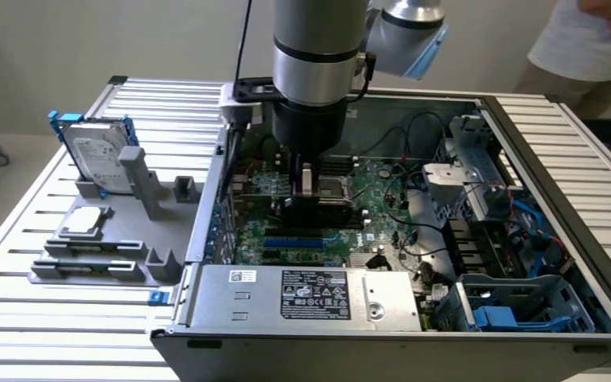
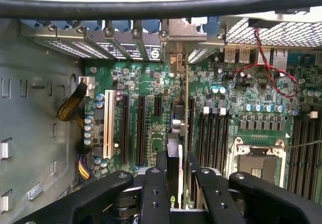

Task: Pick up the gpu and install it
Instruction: 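Insert the gpu into the slot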

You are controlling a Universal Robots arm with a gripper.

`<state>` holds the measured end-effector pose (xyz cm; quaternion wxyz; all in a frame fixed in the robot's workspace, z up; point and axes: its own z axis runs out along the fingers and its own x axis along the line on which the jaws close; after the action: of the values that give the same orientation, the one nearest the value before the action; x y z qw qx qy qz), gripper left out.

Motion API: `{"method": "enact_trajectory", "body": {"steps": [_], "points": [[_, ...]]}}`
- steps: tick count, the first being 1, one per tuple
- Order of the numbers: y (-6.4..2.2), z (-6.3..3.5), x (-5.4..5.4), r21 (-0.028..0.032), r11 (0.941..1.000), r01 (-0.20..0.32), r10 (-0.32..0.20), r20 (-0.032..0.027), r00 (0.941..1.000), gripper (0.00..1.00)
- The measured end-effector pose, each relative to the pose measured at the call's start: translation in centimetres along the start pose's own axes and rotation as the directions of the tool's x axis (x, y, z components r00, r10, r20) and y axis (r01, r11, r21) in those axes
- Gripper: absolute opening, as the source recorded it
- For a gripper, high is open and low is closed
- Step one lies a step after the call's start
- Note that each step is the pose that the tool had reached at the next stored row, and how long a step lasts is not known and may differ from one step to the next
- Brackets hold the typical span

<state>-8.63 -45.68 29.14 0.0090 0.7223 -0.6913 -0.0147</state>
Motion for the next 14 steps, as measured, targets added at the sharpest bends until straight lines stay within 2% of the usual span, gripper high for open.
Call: {"method": "enact_trajectory", "body": {"steps": [14], "points": [[0.24,0.45,0.11,0.0017,1.0000,0.001,-0.001,0.0004,1.0000,0.26]]}}
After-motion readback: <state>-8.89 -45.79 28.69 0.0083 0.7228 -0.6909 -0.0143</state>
